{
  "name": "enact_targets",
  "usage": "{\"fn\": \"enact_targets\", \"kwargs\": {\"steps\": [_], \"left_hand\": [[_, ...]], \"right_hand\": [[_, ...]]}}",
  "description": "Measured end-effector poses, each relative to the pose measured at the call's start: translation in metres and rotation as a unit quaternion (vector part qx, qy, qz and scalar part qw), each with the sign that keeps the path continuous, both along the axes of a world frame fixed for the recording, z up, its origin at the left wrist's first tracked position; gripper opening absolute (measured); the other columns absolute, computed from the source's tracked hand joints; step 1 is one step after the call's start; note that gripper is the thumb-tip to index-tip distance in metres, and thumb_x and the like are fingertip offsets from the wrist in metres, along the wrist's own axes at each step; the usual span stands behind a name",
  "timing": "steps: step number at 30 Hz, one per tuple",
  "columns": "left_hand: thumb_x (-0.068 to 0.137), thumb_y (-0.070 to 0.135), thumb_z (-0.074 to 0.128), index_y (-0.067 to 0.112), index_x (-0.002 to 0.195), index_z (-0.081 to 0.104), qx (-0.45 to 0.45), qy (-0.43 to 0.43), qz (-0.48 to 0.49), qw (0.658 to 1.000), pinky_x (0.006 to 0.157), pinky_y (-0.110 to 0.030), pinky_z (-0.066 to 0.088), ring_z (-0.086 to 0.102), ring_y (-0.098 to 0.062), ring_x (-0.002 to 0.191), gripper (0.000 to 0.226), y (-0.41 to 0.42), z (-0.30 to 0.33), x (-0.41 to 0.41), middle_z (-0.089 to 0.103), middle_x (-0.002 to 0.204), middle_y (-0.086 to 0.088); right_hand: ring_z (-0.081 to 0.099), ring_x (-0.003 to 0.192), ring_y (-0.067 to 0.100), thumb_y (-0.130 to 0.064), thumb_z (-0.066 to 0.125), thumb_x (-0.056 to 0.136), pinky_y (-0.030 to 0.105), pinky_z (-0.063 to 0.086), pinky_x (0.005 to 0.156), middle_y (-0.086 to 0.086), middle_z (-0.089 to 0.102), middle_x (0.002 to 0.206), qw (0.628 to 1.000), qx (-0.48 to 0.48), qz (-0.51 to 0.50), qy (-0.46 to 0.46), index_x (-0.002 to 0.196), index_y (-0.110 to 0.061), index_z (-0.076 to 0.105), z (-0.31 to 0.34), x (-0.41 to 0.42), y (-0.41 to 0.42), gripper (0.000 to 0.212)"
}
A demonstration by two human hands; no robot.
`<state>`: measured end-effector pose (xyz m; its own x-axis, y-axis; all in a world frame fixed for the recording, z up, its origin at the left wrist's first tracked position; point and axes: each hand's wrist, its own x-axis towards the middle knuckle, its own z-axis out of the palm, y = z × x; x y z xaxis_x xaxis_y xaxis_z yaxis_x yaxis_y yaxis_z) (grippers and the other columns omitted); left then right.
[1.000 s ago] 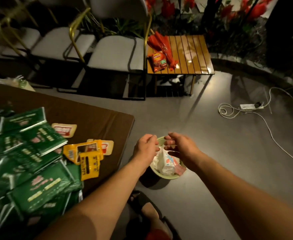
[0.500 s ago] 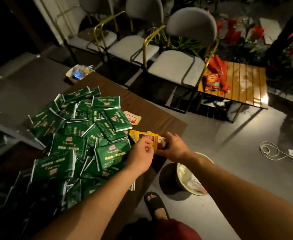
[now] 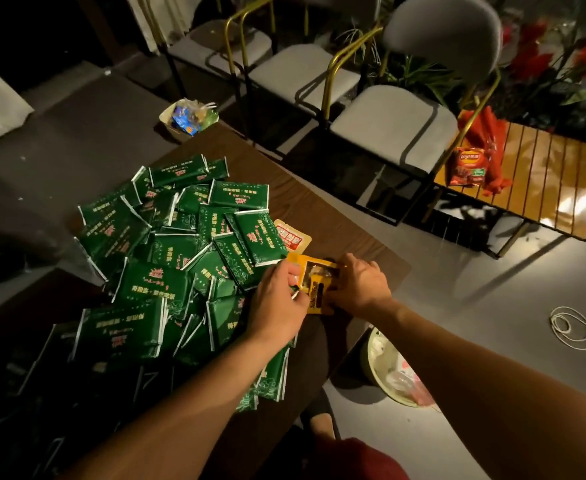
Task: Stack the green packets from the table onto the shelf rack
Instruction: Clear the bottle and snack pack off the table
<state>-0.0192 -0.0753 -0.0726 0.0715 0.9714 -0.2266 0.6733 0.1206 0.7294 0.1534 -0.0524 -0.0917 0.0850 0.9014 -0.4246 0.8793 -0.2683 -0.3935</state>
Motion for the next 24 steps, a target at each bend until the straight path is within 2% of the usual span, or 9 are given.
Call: {"fn": "enact_targets", "kwargs": {"steps": [3, 5, 7, 10, 12, 14, 15, 18, 24], "left_hand": [[0.090, 0.012, 0.069, 0.021, 0.114, 0.057, 0.007, 0.017, -0.005, 1.000, 0.086, -0.033, 0.054, 0.058, -0.014, 0.100, 0.029, 0.012, -0.001, 0.003, 0.053, 0.108, 0.009], [0.090, 0.012, 0.068, 0.021, 0.111, 0.057, 0.027, 0.040, -0.015, 0.999, 0.088, -0.034, 0.053, 0.057, -0.015, 0.102, 0.025, 0.022, -0.003, 0.006, 0.052, 0.108, 0.009], [0.091, 0.013, 0.065, 0.021, 0.107, 0.058, 0.063, 0.073, -0.013, 0.995, 0.088, -0.036, 0.052, 0.055, -0.017, 0.105, 0.019, 0.034, -0.003, 0.007, 0.054, 0.111, 0.006], [0.094, 0.012, 0.059, 0.021, 0.107, 0.060, 0.127, 0.136, -0.011, 0.983, 0.091, -0.035, 0.046, 0.051, -0.019, 0.110, 0.016, 0.060, 0.001, 0.010, 0.058, 0.114, 0.002], [0.095, 0.011, 0.058, 0.023, 0.121, 0.060, 0.138, 0.213, -0.062, 0.965, 0.099, -0.035, 0.042, 0.048, -0.021, 0.117, 0.029, 0.080, 0.002, 0.011, 0.057, 0.125, 0.001], [0.092, 0.010, 0.062, 0.024, 0.140, 0.050, 0.108, 0.297, -0.151, 0.937, 0.110, -0.036, 0.034, 0.041, -0.022, 0.131, 0.051, 0.100, 0.001, 0.012, 0.048, 0.144, 0.002], [0.090, 0.010, 0.065, 0.023, 0.146, 0.045, 0.086, 0.323, -0.188, 0.924, 0.114, -0.038, 0.030, 0.035, -0.023, 0.138, 0.061, 0.105, 0.000, 0.011, 0.041, 0.151, 0.002], [0.085, 0.005, 0.069, 0.023, 0.151, 0.038, 0.062, 0.349, -0.251, 0.901, 0.120, -0.038, 0.024, 0.032, -0.023, 0.143, 0.074, 0.122, -0.006, 0.014, 0.037, 0.156, 0.002], [0.089, 0.019, 0.070, 0.026, 0.137, 0.049, 0.081, 0.352, -0.284, 0.888, 0.111, -0.037, 0.030, 0.045, -0.026, 0.127, 0.053, 0.156, -0.014, 0.031, 0.053, 0.133, 0.000]], "right_hand": [[0.058, 0.090, 0.019, -0.027, 0.075, 0.081, 0.027, 0.051, 0.064, -0.005, 0.058, 0.091, 0.998, -0.024, -0.005, 0.057, 0.092, -0.031, 0.052, -0.001, 0.005, 0.010, 0.026], [0.062, 0.085, 0.018, -0.024, 0.073, 0.083, 0.021, 0.044, 0.057, -0.003, 0.059, 0.088, 0.999, -0.020, 0.017, 0.041, 0.088, -0.027, 0.057, -0.003, 0.010, 0.014, 0.017], [0.063, 0.082, 0.018, -0.023, 0.070, 0.086, 0.022, 0.043, 0.059, -0.002, 0.060, 0.088, 0.999, -0.004, 0.010, 0.038, 0.097, -0.020, 0.062, -0.003, 0.015, 0.018, 0.014], [0.059, 0.068, 0.010, -0.023, 0.071, 0.087, 0.017, 0.042, 0.051, -0.004, 0.059, 0.082, 0.993, 0.013, -0.072, 0.091, 0.100, -0.020, 0.058, 0.004, 0.026, 0.027, 0.018], [0.067, 0.079, 0.015, -0.019, 0.072, 0.085, 0.028, 0.058, 0.065, -0.001, 0.066, 0.092, 0.977, 0.007, -0.147, 0.157, 0.106, -0.021, 0.060, 0.003, 0.033, 0.034, 0.025], [0.069, 0.090, 0.019, -0.015, 0.070, 0.089, 0.037, 0.060, 0.083, 0.002, 0.070, 0.100, 0.952, -0.007, -0.208, 0.226, 0.104, -0.023, 0.063, 0.003, 0.040, 0.040, 0.019], [0.070, 0.091, 0.018, -0.014, 0.069, 0.090, 0.037, 0.059, 0.086, 0.002, 0.071, 0.098, 0.942, -0.017, -0.220, 0.254, 0.096, -0.025, 0.063, 0.004, 0.042, 0.039, 0.015], [0.067, 0.080, 0.008, -0.011, 0.067, 0.093, 0.026, 0.056, 0.076, -0.005, 0.068, 0.087, 0.923, -0.032, -0.230, 0.307, 0.086, -0.028, 0.058, 0.005, 0.047, 0.040, 0.021], [0.063, 0.076, 0.000, -0.013, 0.067, 0.094, 0.014, 0.048, 0.063, -0.011, 0.066, 0.087, 0.917, -0.039, -0.224, 0.329, 0.096, -0.024, 0.061, 0.003, 0.056, 0.054, 0.012]]}}
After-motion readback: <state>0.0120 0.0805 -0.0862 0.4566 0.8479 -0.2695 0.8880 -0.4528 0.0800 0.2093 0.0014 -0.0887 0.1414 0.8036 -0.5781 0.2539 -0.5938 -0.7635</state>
